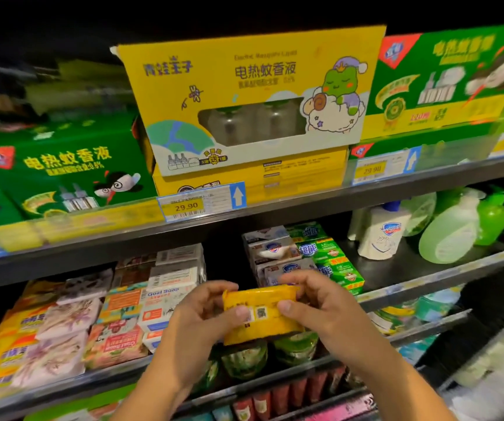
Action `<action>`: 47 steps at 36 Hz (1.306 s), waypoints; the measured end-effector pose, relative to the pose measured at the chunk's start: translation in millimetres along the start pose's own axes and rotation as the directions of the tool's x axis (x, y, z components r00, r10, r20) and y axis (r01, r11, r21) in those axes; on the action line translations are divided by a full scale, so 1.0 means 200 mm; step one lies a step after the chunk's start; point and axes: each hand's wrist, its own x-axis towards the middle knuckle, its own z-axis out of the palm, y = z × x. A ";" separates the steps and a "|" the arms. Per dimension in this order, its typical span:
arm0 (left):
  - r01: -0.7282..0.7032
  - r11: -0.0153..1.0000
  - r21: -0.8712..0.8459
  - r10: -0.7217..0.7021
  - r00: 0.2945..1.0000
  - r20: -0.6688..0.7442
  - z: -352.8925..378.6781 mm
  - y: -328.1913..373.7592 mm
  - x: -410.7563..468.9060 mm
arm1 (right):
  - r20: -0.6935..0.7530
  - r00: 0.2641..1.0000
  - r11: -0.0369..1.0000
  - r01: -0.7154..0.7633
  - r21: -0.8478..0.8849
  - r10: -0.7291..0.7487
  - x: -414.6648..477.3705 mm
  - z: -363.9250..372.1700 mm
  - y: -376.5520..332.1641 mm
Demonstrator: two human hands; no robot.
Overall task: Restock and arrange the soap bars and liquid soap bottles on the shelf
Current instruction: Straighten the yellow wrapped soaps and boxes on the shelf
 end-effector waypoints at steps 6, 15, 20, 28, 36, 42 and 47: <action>0.335 0.942 0.032 -0.336 0.929 0.157 -0.02 -0.08 0.00 | 0.070 0.938 0.918 -0.316 -0.239 0.341 0.00 0.09 0.09; 0.052 0.962 0.266 -0.089 0.988 0.127 -0.09 0.01 0.01 | 0.042 0.951 0.951 -0.303 -0.065 0.306 0.01 0.08 -0.01; -0.447 0.775 0.448 0.340 0.891 0.301 -0.18 0.07 0.06 | 0.205 0.975 0.995 -0.077 -0.056 0.087 0.09 0.07 -0.10; -0.820 0.209 0.533 0.668 0.518 0.535 -0.32 0.07 0.16 | 0.329 0.944 0.982 0.050 -0.180 0.012 0.21 0.16 -0.14; -0.620 0.353 0.700 0.323 0.783 0.531 -0.45 0.05 0.27 | 0.232 0.960 0.672 0.067 -0.738 0.160 0.32 0.26 -0.21; -0.313 0.346 0.885 0.122 0.950 0.288 -0.54 -0.01 0.38 | 0.212 0.950 0.211 0.164 -0.964 0.230 0.45 0.38 -0.15; -0.175 0.134 0.976 0.043 0.984 0.170 -0.53 -0.13 0.43 | 0.252 0.941 0.133 0.227 -0.965 0.225 0.55 0.51 0.01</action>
